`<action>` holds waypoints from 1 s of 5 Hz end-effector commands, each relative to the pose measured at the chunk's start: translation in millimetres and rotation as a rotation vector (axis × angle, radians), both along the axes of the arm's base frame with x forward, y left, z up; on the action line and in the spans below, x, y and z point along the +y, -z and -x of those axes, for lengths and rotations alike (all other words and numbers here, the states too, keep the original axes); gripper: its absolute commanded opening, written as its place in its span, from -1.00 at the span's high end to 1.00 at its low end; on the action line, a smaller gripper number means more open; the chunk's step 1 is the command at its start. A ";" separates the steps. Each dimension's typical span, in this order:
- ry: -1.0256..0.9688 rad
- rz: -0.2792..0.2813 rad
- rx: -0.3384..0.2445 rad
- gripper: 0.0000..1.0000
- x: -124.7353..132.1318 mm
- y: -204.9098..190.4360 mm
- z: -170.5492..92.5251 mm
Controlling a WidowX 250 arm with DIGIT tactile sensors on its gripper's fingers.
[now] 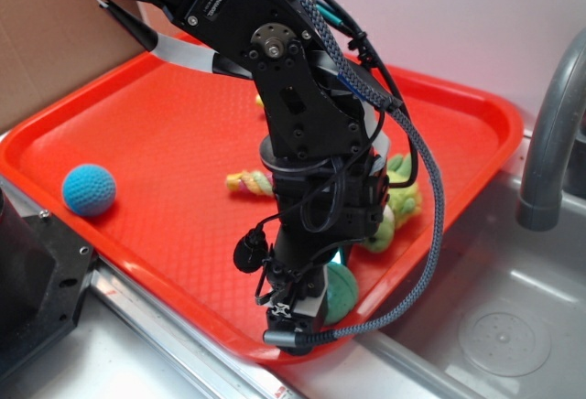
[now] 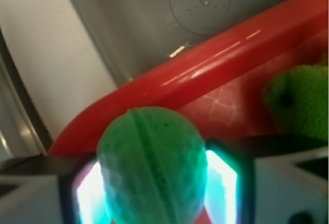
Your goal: Grab the green ball.
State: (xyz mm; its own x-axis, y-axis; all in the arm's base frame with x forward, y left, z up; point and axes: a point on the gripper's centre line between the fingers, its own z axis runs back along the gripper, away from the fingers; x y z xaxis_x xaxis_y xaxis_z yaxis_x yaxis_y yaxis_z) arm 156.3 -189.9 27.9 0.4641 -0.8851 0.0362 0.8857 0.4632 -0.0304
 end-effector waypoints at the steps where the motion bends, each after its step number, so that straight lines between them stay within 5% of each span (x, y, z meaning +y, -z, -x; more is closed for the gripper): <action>1: -0.118 0.008 -0.040 1.00 21.6 -6.5 1.8; 3: -0.498 0.139 -0.196 1.00 99.5 -88.5 -13.3; 5: -1.002 0.045 -0.091 1.00 181.2 -152.3 -21.4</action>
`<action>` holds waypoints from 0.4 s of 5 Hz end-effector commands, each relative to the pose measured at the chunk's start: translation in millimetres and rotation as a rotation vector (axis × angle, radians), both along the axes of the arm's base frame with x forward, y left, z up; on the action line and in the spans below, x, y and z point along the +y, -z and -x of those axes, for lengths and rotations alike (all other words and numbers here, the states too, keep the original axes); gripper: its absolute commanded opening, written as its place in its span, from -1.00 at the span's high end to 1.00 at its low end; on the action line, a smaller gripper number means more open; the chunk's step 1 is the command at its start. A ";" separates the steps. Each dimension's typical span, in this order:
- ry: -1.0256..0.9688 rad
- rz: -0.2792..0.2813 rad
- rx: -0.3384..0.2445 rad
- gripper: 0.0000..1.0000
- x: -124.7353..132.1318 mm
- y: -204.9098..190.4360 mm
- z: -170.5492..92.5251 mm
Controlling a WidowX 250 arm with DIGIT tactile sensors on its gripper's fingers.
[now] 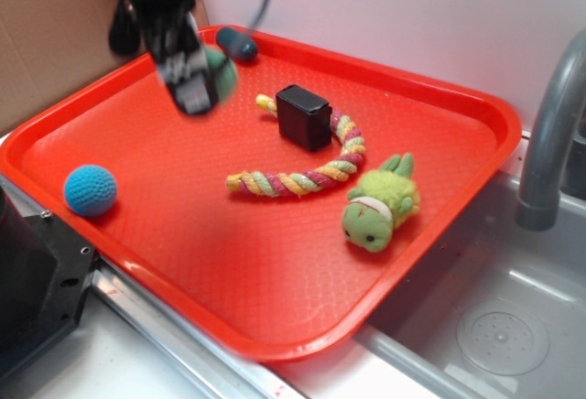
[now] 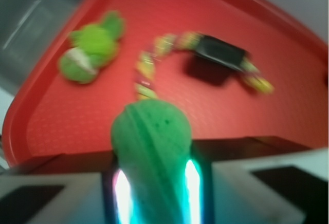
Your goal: Grab the green ball.
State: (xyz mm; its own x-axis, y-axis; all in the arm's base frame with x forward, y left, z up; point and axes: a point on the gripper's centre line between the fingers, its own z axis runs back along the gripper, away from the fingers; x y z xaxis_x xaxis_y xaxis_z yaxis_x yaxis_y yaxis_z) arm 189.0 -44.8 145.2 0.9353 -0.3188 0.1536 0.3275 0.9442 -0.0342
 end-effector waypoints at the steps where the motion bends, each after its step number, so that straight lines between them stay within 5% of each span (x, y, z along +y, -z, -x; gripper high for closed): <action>1: -0.495 -0.050 0.013 1.00 70.8 -61.5 19.9; 2: -0.651 -0.032 0.010 1.00 85.1 -78.3 21.9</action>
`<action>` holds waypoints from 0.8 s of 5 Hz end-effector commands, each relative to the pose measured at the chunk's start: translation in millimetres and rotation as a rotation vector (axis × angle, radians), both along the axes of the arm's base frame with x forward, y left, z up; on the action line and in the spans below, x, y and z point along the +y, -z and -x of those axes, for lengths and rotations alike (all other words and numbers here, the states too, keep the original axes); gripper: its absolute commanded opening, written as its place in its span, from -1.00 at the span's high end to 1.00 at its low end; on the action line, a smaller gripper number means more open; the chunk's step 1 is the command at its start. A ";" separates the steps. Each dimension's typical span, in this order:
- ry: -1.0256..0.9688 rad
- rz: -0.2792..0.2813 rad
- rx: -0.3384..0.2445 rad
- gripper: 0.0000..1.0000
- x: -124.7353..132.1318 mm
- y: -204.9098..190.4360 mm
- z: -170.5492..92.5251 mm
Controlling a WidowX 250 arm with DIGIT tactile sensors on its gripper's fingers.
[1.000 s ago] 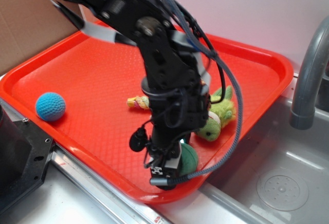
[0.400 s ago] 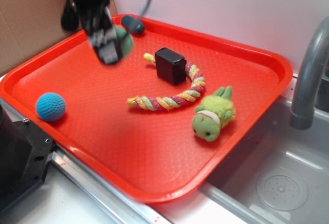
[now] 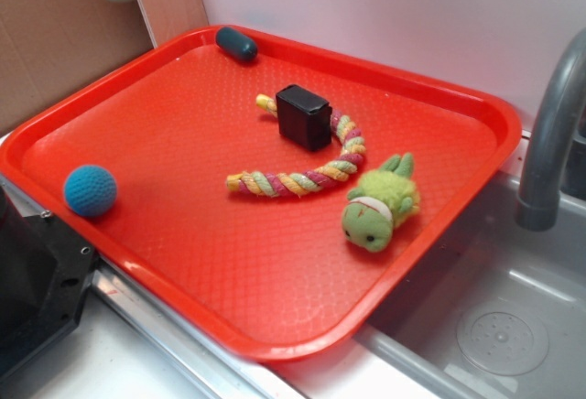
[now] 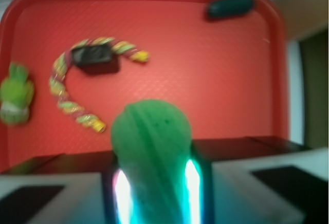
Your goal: Grab the green ball.
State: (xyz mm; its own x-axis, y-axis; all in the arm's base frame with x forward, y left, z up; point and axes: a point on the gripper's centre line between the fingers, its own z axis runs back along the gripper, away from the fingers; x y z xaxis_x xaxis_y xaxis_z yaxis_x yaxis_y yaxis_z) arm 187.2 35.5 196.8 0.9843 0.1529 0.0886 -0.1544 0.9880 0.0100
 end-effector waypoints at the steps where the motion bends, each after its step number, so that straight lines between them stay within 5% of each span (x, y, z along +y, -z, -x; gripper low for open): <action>1: -0.166 -0.017 -0.072 1.00 -0.3 -32.4 19.1; 4: -0.064 -0.053 -0.061 1.00 -26.7 -18.6 19.8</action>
